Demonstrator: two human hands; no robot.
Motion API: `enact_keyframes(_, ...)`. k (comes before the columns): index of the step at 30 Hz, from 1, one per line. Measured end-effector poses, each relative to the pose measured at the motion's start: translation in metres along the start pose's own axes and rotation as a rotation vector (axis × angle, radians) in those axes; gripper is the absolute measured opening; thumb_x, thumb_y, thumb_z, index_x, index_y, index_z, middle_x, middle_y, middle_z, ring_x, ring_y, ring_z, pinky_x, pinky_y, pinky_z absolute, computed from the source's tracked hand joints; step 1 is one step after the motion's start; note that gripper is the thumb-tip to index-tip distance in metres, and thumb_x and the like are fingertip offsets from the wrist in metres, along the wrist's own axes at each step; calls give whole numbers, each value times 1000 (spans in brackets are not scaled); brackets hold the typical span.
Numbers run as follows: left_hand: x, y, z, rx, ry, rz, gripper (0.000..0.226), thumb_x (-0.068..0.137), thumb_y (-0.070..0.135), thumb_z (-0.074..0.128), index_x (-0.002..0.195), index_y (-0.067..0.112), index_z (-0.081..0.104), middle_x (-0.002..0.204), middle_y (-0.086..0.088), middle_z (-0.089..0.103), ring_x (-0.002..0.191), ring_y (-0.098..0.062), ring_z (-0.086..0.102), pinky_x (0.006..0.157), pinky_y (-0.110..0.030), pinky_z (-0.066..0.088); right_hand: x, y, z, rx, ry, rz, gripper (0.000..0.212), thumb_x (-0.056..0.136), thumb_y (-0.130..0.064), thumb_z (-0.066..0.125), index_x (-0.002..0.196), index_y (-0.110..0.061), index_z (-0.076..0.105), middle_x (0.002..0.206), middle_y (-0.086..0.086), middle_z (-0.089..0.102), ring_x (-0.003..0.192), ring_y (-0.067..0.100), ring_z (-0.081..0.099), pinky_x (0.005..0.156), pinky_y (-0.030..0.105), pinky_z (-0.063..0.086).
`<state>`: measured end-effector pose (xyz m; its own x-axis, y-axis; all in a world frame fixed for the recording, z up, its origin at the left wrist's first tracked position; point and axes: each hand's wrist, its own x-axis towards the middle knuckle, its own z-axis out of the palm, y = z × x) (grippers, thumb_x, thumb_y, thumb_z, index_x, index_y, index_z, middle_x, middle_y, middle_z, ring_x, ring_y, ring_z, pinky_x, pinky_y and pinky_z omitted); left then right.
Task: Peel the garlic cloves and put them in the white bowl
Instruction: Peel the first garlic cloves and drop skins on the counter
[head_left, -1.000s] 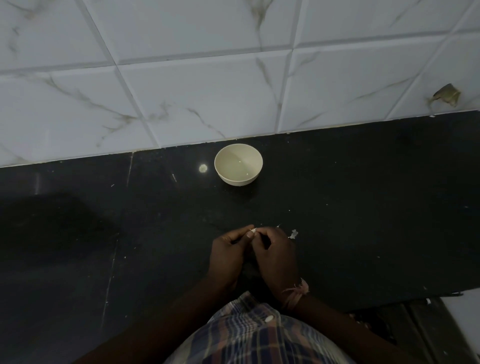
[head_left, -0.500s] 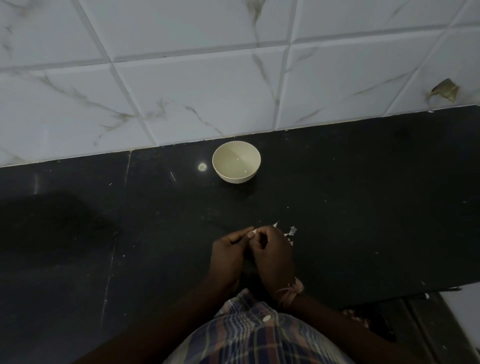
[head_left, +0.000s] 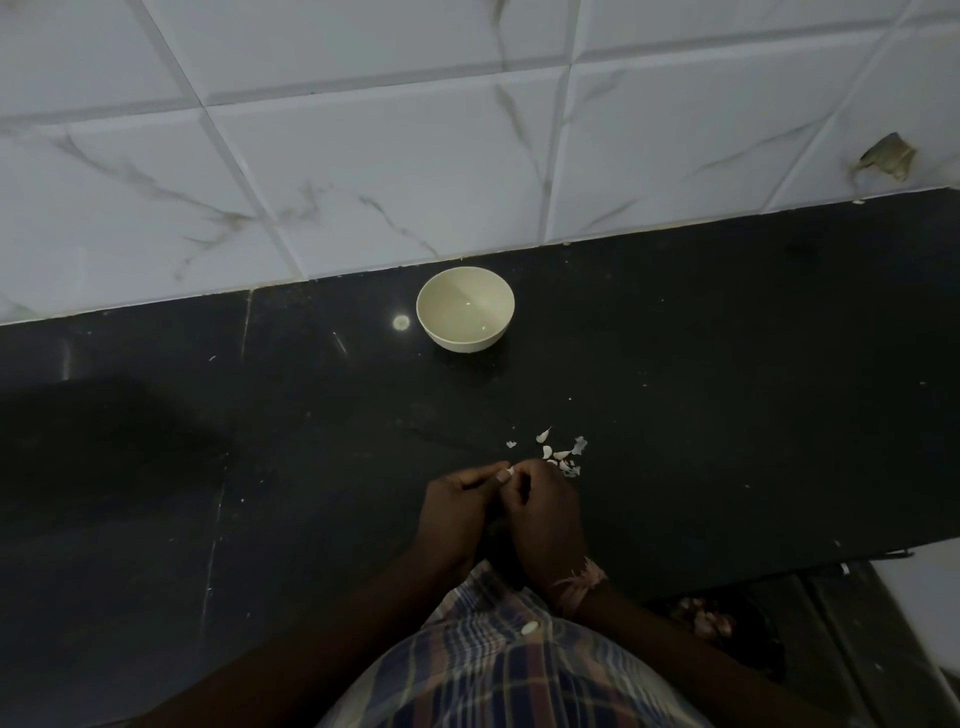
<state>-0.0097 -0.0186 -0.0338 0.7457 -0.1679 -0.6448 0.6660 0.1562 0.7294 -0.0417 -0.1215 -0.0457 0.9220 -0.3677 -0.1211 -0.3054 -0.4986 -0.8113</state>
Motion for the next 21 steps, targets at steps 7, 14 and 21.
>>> enact_keyframes(7, 0, 5, 5, -18, -30, 4, 19, 96, 7, 66, 110, 3, 77, 107, -23, 75, 103, -38, 73, 92, -52, 58, 2, -2, -9, 42, -5, -34, 21, 100, -16, 57, 79, -15, 53, 78, -3, 54, 73, 6, 48, 65, 18, 35)
enact_keyframes(14, -2, 12, 16, -79, -31, 20, 23, 100, 7, 60, 120, 6, 72, 114, -20, 74, 109, -36, 72, 96, -55, 55, 11, 4, -33, 157, -65, -84, 16, 100, -21, 61, 114, -17, 68, 108, -9, 65, 100, 1, 61, 85, 18, 50)
enact_keyframes(21, -3, 3, 25, -74, 15, 78, 26, 94, 4, 64, 119, 5, 72, 114, -24, 73, 111, -41, 70, 100, -55, 53, 18, 13, -43, 217, -122, -37, 16, 93, -34, 70, 107, -28, 74, 101, -17, 71, 97, -4, 65, 86, 26, 56)
